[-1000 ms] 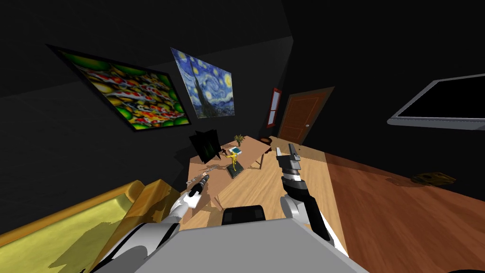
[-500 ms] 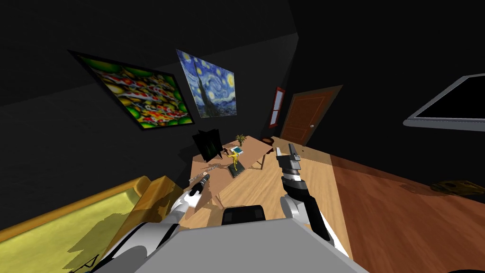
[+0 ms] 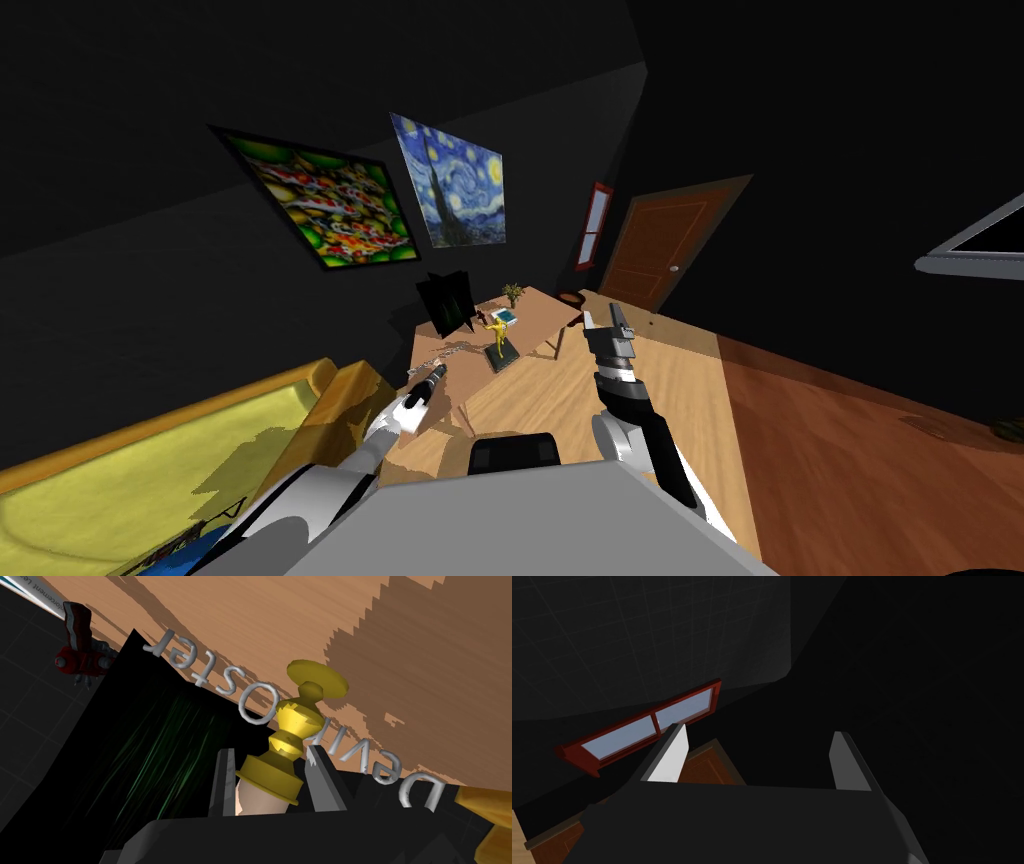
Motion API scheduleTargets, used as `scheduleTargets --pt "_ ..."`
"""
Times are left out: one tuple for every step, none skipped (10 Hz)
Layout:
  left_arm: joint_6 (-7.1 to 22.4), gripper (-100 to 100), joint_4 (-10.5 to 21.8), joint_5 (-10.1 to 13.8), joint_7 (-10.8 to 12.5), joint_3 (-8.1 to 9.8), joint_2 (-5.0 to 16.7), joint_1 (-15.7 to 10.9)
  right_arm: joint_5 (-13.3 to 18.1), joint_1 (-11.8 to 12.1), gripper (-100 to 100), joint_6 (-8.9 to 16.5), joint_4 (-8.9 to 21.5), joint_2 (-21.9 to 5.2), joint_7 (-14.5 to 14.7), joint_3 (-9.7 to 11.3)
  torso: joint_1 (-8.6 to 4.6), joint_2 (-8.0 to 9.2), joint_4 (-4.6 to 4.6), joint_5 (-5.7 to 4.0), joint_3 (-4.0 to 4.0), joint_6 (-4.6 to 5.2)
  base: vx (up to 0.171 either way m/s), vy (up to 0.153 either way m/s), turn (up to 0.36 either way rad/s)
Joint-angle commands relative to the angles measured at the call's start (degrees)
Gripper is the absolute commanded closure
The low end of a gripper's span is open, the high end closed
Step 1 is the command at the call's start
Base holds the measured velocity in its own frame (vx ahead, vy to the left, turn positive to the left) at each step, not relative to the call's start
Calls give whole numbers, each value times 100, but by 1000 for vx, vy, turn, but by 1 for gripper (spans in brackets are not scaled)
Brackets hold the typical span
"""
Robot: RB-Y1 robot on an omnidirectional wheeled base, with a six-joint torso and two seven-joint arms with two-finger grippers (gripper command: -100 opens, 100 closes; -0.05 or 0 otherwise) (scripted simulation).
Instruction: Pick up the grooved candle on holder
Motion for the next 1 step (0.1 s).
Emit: scheduleTargets --pt "0 0 0 0 0 0 0 0 0 0 0 0 0 0 0 0 0 0 0 0 0 0 0 0 0"
